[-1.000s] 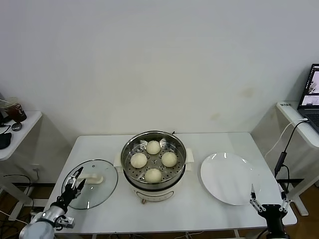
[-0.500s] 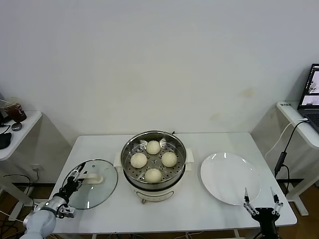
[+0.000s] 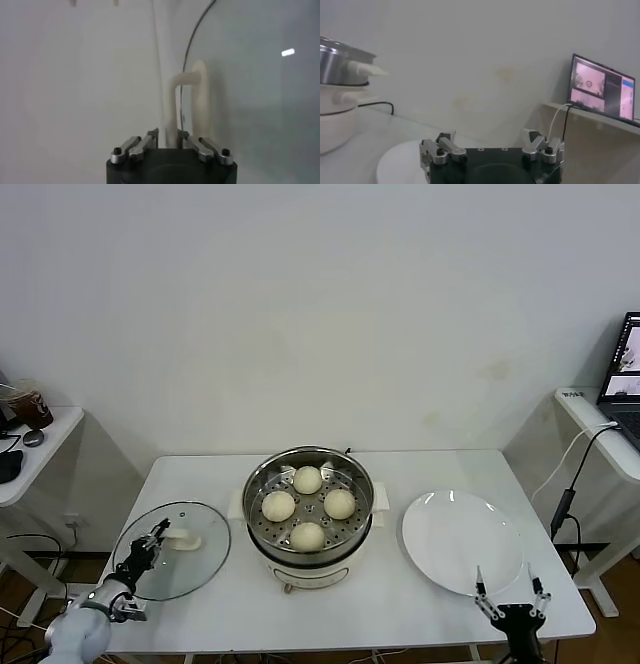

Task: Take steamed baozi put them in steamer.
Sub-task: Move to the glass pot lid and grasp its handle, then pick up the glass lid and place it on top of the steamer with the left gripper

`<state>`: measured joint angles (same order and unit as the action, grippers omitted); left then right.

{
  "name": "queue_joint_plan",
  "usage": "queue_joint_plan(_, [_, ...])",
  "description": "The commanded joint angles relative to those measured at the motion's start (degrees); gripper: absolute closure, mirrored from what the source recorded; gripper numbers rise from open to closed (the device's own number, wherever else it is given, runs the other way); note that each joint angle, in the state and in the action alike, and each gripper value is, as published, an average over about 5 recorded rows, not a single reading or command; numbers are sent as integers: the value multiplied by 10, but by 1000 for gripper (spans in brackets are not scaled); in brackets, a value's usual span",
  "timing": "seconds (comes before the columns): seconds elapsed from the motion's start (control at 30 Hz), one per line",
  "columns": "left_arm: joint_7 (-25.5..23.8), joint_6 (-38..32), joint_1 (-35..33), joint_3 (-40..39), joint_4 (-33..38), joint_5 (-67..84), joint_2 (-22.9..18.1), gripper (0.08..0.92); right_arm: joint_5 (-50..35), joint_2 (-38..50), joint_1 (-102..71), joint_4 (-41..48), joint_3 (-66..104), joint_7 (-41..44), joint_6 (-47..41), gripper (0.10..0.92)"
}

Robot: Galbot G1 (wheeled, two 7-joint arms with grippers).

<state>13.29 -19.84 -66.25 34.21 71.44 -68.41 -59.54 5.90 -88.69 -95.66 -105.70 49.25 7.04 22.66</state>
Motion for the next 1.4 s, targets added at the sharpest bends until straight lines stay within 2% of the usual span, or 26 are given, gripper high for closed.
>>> queue_joint_plan(0.03, [18, 70, -96, 17, 153, 65, 12, 823, -17, 8, -1, 2, -27, 16, -29, 203])
queue_joint_plan(0.23, [-22, 146, -204, 57, 315, 118, 36, 834, -48, 36, -10, -12, -45, 44, -92, 203])
queue_joint_plan(0.4, [-77, 232, -263, 102, 437, 181, 60, 834, -100, 61, -30, -34, -70, 73, -142, 203])
queue_joint_plan(0.53, [-113, 307, -266, 106, 521, 229, 82, 834, -129, 68, -40, -49, -84, 89, -171, 203])
queue_joint_plan(0.67, [-128, 399, -223, 58, 567, 298, 109, 834, -133, 71, -43, -53, -90, 105, -187, 203])
queue_joint_plan(0.8, [-119, 461, -139, -34, 570, 326, 127, 834, -117, 62, -36, -43, -89, 115, -196, 203])
queue_joint_plan(1.0, [-117, 492, -17, -213, 523, 297, 131, 834, -92, 41, -15, -20, -97, 124, -196, 203])
queue_joint_plan(1.1, [-127, 508, 40, -284, 488, 260, 102, 834, -90, 30, -2, -6, -103, 124, -193, 203])
queue_joint_plan(1.27, [-156, 536, 145, -384, 420, 173, 25, 834, -80, 13, 14, 10, -114, 120, -183, 203])
queue_joint_plan(1.4, [-184, 542, 182, -421, 395, 110, -2, 834, -65, 4, 20, 12, -115, 114, -176, 203])
